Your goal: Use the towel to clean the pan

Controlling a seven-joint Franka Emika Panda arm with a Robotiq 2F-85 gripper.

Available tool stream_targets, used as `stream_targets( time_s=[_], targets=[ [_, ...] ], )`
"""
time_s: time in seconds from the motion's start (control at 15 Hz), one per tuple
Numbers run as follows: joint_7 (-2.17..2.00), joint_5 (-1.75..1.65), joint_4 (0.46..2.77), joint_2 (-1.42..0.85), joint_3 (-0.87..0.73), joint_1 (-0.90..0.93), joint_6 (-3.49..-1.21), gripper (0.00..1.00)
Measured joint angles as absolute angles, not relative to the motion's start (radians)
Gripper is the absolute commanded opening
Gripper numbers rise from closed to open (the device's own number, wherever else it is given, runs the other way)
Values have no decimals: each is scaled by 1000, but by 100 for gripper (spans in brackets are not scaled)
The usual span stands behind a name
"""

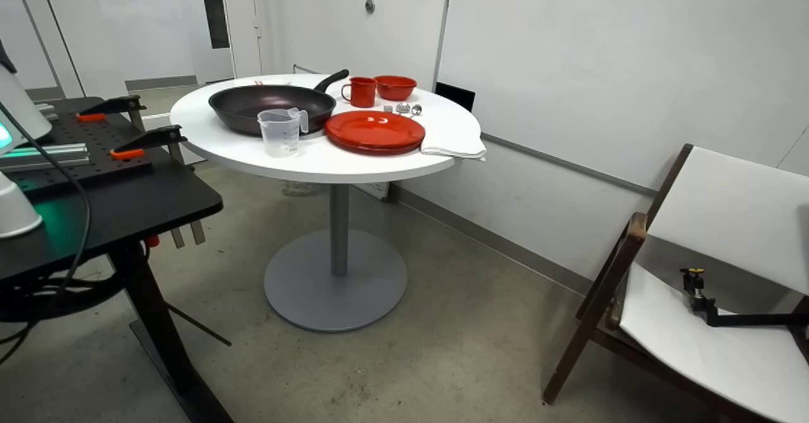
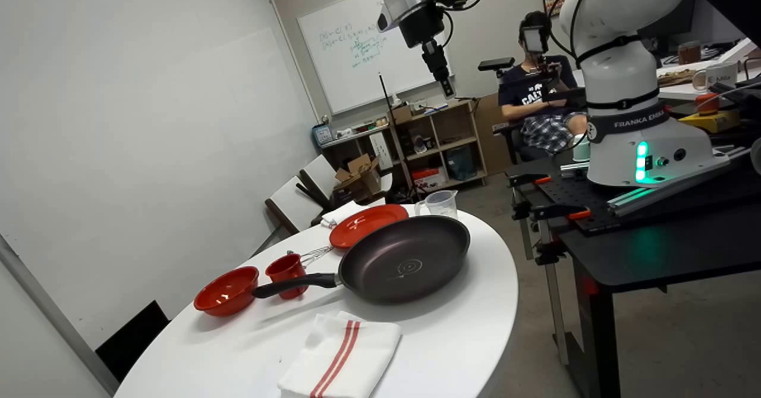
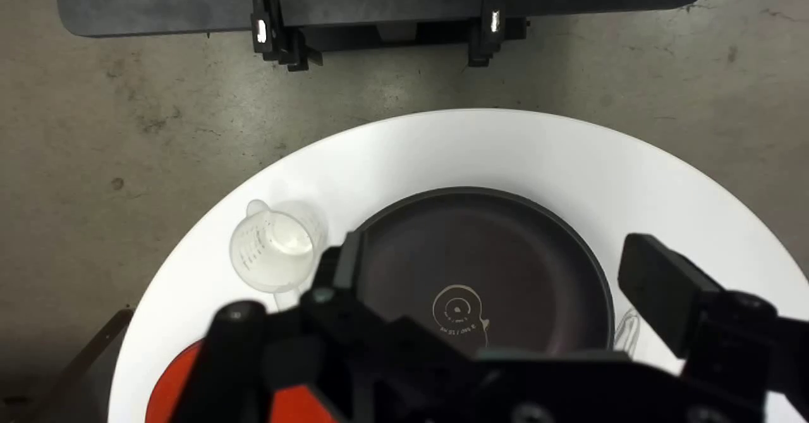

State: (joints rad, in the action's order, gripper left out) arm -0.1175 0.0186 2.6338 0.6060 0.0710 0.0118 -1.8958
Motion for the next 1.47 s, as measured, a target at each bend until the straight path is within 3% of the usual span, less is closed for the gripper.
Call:
stream_targets(
  time_s=[0.87, 1.47],
  targets=[
    [-118, 1, 2628, 570, 95, 13, -1909, 100],
    [-119, -170, 2375, 166, 211, 75, -2046, 100]
  ],
)
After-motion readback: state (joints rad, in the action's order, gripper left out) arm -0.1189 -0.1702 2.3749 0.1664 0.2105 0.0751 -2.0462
